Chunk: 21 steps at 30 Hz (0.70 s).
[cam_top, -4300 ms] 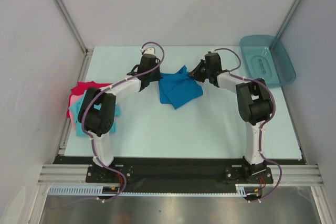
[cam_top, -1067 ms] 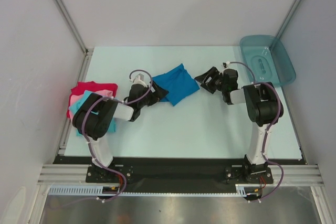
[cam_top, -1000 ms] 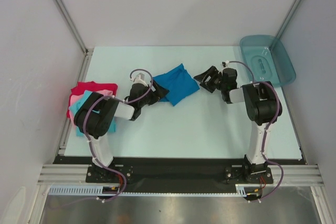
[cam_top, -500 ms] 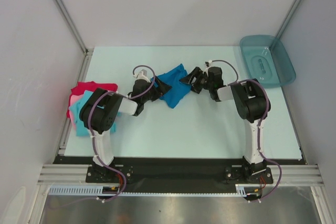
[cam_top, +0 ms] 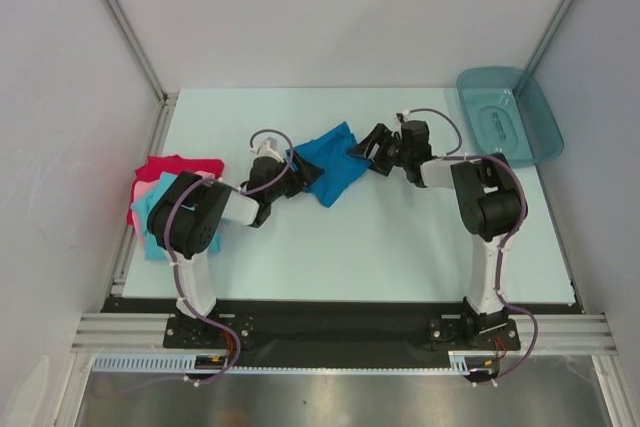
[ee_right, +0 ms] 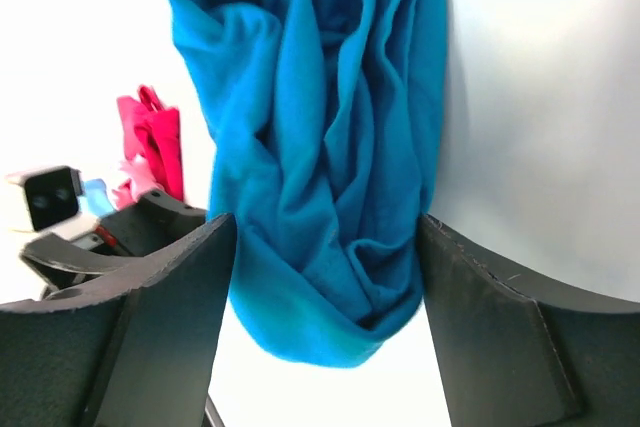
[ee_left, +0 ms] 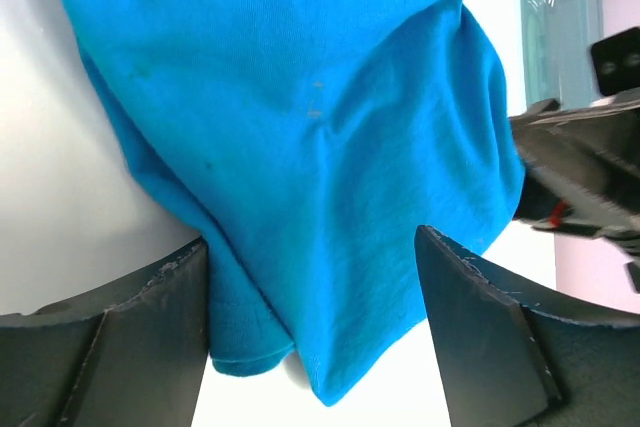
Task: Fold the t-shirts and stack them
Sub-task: Fold the tshirt
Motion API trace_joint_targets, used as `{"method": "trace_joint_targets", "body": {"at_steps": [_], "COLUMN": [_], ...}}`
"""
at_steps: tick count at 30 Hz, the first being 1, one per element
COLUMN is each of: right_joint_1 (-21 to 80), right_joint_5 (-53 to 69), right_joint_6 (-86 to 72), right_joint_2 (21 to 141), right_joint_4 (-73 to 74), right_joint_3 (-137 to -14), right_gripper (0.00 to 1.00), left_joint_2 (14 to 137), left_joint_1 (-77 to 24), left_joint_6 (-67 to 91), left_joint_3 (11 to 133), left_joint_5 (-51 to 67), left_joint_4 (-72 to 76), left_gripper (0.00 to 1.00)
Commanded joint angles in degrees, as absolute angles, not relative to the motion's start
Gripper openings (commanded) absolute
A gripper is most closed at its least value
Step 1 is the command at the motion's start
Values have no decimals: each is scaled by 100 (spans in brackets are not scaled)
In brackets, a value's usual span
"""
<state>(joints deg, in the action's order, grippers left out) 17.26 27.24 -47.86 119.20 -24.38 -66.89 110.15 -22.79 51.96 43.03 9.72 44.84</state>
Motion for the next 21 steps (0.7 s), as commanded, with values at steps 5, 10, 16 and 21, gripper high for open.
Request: {"method": "trace_joint_targets", "body": {"at_steps": [5,10,16,21], "right_joint_1": [1459,1634,1828,1854], "right_joint_5": [2891,3243,3375,3375], "right_joint_6": [-4887,-4957,-4957,-4861], "right_joint_2": [11443,11742,12014,12076], "right_joint_4": [-2478,-2312,-2197,-2145], "right_joint_3": [-6723,-7285,-7673,-7664], "right_gripper": [77,79,81,81], "left_joint_2": [10697,10547,10433,10389], "left_joint_1": [-2250,-2241,-2250,-2233], "left_joint_6": [4983,4931,4825,4790], "left_joint_3": [4034,3990,3981,3981], "left_joint_5": [1002,984,923,896], "left_joint_4": [4140,4061,3955,3946], "left_gripper": [80,79,79,78]}}
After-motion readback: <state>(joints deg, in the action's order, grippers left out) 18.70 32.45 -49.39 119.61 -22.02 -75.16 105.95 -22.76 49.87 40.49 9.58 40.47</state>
